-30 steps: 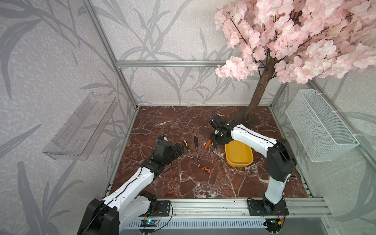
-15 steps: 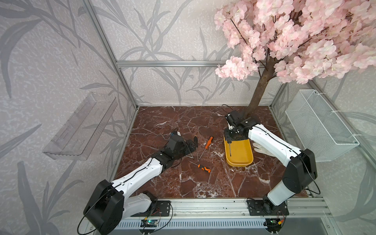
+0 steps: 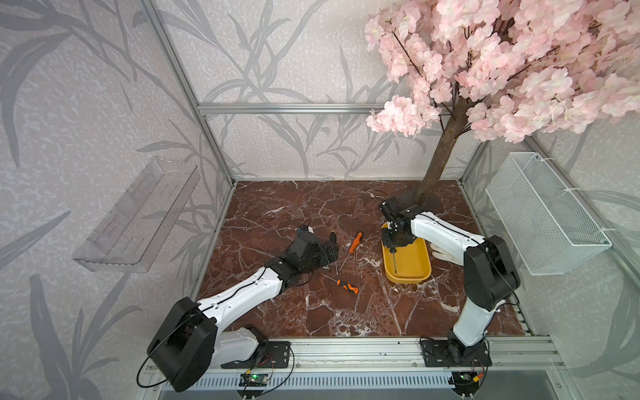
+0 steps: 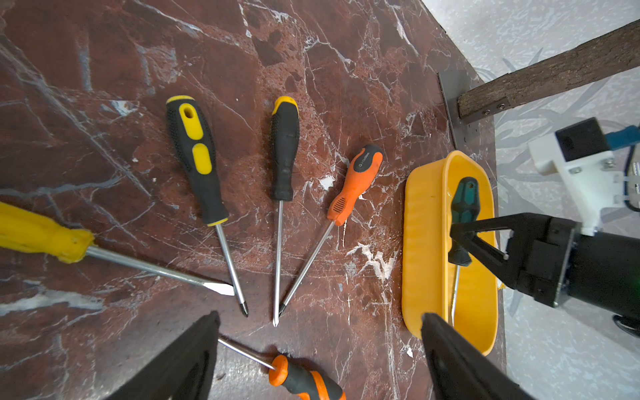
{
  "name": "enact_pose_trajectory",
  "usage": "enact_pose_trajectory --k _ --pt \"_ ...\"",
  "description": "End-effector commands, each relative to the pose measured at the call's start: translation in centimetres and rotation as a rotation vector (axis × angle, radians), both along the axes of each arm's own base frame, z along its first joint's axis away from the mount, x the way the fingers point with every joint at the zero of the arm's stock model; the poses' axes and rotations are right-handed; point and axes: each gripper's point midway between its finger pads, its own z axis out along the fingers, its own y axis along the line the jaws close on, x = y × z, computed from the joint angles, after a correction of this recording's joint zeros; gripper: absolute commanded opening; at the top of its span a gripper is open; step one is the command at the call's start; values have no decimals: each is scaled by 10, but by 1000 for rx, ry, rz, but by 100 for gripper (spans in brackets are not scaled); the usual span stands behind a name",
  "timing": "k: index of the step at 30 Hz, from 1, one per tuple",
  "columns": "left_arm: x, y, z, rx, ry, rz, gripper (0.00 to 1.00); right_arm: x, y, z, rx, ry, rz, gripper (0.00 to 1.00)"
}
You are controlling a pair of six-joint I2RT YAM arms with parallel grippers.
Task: Put the screwdriver on the desktop into the storage box
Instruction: Place the screwdriver in the storage box, then pick up the screwdriver from the center of the board.
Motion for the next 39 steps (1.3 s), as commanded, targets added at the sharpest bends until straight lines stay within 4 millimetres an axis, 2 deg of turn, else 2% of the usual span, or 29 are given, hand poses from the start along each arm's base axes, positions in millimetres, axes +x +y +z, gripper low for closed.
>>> enact_pose_trajectory --k 1,8,14,20,26,32,33,34,39 --pt "-1 5 1 18 -15 16 93 6 4 -8 33 -11 -22 20" --pt "-3 9 -5 22 -11 24 93 6 5 -22 36 8 -36 28" --pt "-4 9 -8 29 -5 24 93 5 8 -23 54 16 -37 31" --pt "-4 9 -8 28 -7 25 93 3 8 -19 57 22 -37 45" --pt "-3 9 -8 37 -9 20 93 1 5 2 63 -21 -28 47" --pt "-1 12 -3 61 -25 22 94 -6 1 27 73 -55 -23 54" --pt "-1 13 -3 65 -24 24 94 -8 1 26 73 -47 -22 54" --pt "-1 13 -2 70 -26 23 95 -9 2 37 92 -70 -18 54" --pt "-2 23 -4 146 -8 32 96 -22 13 56 155 -99 11 55"
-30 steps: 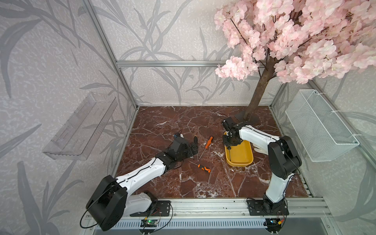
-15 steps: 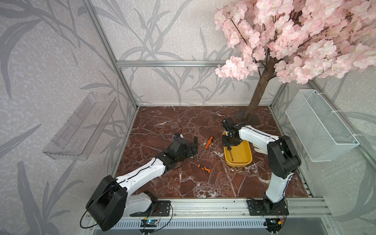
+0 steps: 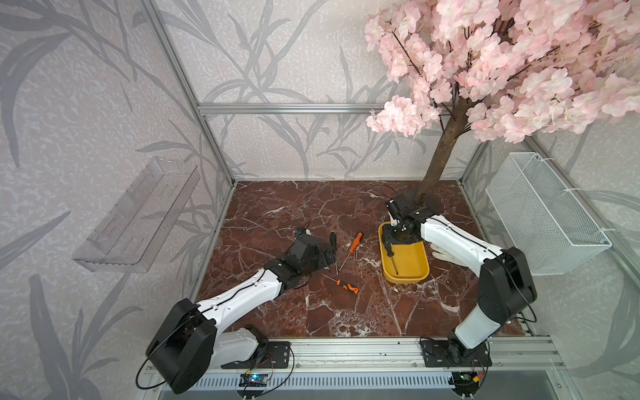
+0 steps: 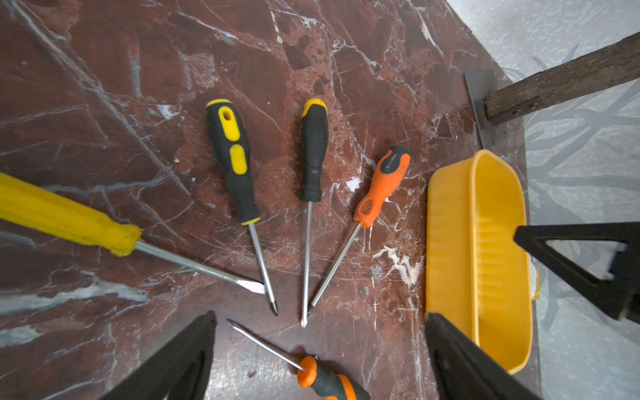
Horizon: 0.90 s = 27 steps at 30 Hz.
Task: Put the screwdriver on the desktop into the storage box
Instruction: Pick up the screwdriver from the center of the board.
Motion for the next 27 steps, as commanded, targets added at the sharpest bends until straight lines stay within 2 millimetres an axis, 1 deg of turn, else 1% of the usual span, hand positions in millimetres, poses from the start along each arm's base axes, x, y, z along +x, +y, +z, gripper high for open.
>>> enact_pose_trajectory --k 1,5,7,11,13,16,20,24,25,27 --pt "2 11 8 81 -9 18 95 -17 7 13 32 1 27 55" --pt "0 22 4 100 18 76 91 -29 29 28 78 -29 75 54" --pt "-2 26 1 100 29 108 89 -35 41 32 102 -34 103 54" --pt "-2 37 -4 113 46 177 87 -44 69 37 167 -23 155 54" --pt "-3 42 -5 120 49 206 86 -45 81 37 181 -16 173 54" --pt "-5 52 -6 135 48 250 86 -48 97 31 205 20 194 54" --pt "-10 61 -12 133 55 284 86 -51 110 18 230 63 199 55" --pt "-15 62 -18 123 65 271 86 -59 122 4 216 97 224 56" --pt "-15 62 -20 120 69 268 86 -59 124 2 220 104 225 56" --pt "-17 61 -22 117 74 259 86 -56 126 -9 211 122 202 56"
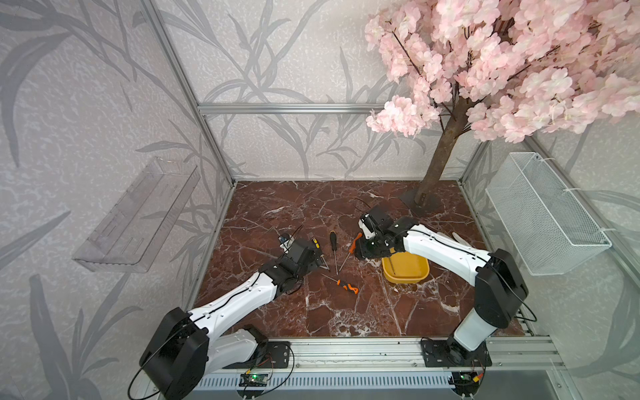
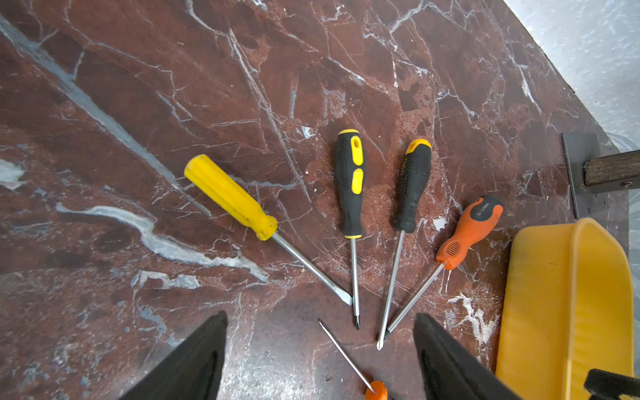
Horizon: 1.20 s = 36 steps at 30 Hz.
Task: Put the screwdriver on the desktop into the storage box
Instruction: Pick up the screwdriver from the center of the board.
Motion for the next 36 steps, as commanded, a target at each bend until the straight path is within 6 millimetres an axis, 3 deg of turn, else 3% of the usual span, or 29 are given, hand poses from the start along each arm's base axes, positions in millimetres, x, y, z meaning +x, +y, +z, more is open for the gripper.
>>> enact_pose_trajectory --k 1,18,27,36 --pt "-4 4 -4 0 10 5 86 8 13 -4 19 8 -25 56" --pt "-13 9 -1 -15 -5 -1 86 69 9 -56 -93 79 -241 51" --pt "-16 10 -1 -26 -12 -2 86 82 11 -71 -141 105 -263 45" --pt "-16 10 0 -38 -27 3 86 82 2 -85 -183 136 -284 42"
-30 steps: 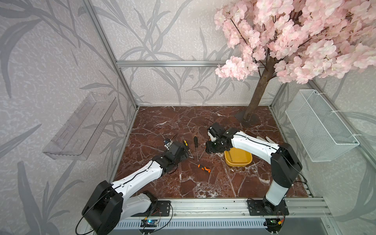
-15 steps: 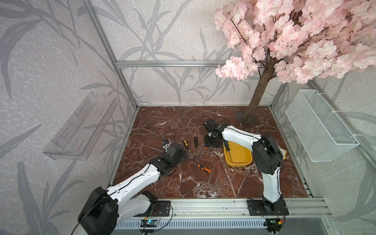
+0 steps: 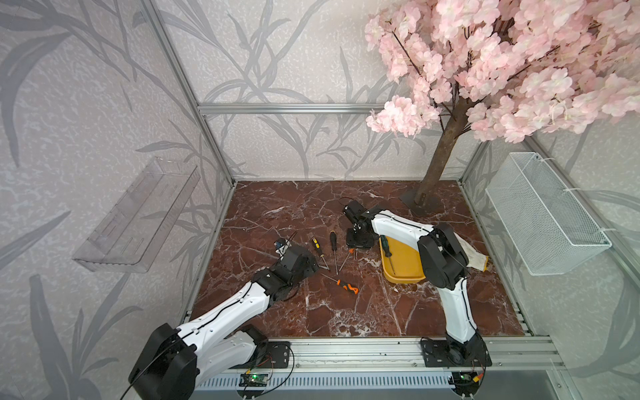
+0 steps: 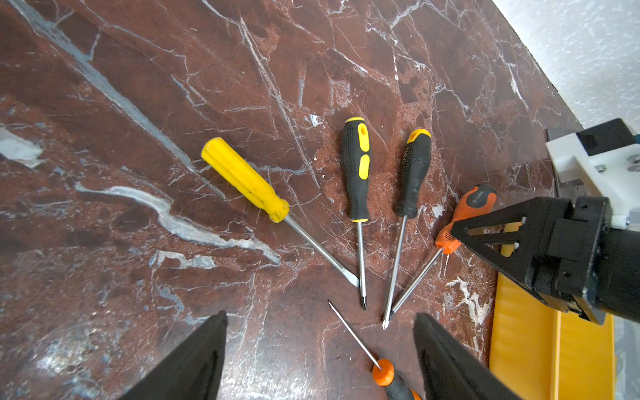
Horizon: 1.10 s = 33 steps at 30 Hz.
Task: Put the screwdriver on the desktop into the storage box
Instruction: Pick up the screwdriver from the center of the board.
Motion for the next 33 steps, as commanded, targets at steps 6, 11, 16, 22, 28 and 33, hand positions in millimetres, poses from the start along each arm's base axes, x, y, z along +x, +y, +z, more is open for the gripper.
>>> enact_pose_trajectory --k 6,11,16,22,28,33 --pt "0 2 -1 -3 -1 8 86 1 -8 -9 -46 29 -23 37" --pt "-1 3 -1 0 -2 10 86 -1 -8 -13 -45 38 -22 30" --pt "0 2 -1 -2 -3 10 86 -3 -7 -11 -34 43 -14 23" --pt "0 1 -3 -8 -4 12 86 -8 -6 7 12 11 0 20" --pt "4 0 0 -8 -11 14 86 -10 -9 37 38 -45 26 19" --pt "7 -5 4 -11 -15 -7 86 -15 -13 58 54 -80 49 19"
